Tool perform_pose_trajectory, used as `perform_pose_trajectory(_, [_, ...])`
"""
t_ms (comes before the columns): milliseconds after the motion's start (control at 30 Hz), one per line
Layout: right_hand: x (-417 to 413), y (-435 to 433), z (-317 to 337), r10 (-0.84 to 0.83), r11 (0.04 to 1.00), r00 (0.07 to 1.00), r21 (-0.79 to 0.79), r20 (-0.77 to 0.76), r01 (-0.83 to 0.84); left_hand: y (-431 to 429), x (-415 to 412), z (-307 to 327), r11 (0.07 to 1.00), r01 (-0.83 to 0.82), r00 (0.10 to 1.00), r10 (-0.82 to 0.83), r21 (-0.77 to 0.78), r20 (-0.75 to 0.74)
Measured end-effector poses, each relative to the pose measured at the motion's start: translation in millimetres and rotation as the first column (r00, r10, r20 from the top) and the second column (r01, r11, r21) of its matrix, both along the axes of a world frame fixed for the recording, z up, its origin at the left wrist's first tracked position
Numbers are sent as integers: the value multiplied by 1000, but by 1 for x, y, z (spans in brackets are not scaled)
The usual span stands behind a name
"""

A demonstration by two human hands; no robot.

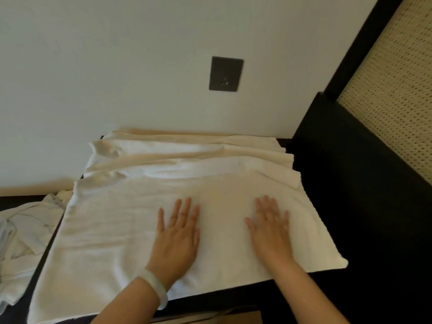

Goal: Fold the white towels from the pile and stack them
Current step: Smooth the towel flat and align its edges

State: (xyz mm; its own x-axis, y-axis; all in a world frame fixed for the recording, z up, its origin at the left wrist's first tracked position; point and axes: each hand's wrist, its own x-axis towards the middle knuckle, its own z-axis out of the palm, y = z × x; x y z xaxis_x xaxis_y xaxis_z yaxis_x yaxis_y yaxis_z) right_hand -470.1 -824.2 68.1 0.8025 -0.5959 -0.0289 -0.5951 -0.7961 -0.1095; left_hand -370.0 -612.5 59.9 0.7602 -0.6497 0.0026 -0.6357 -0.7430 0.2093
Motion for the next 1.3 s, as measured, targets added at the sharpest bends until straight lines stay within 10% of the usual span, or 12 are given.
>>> perform_pose_trajectory(433, [-81, -77, -7, -261, 964, 963, 33, -67, 263, -23, -15, -6, 995, 98, 994, -100, 35, 47])
perform_pose_trajectory(700, [40, 72, -14, 337, 937, 938, 73, 77, -342, -3, -12, 2, 990, 122, 991, -125, 68, 43])
perform_pose_trajectory(933, [39, 67, -26, 317, 946, 948, 54, 37, -319, 136, 9, -18, 967, -255, 967, 255, 17, 6])
perform_pose_trajectory(1133, [38, 70, -23, 287, 958, 958, 8, 4, -287, 212, 28, -4, 721, -692, 705, 682, 20, -196])
perform_pose_trajectory(1300, [38, 67, -26, 297, 955, 955, -8, -5, -297, 159, 4, -1, 964, -267, 963, 266, 18, 53])
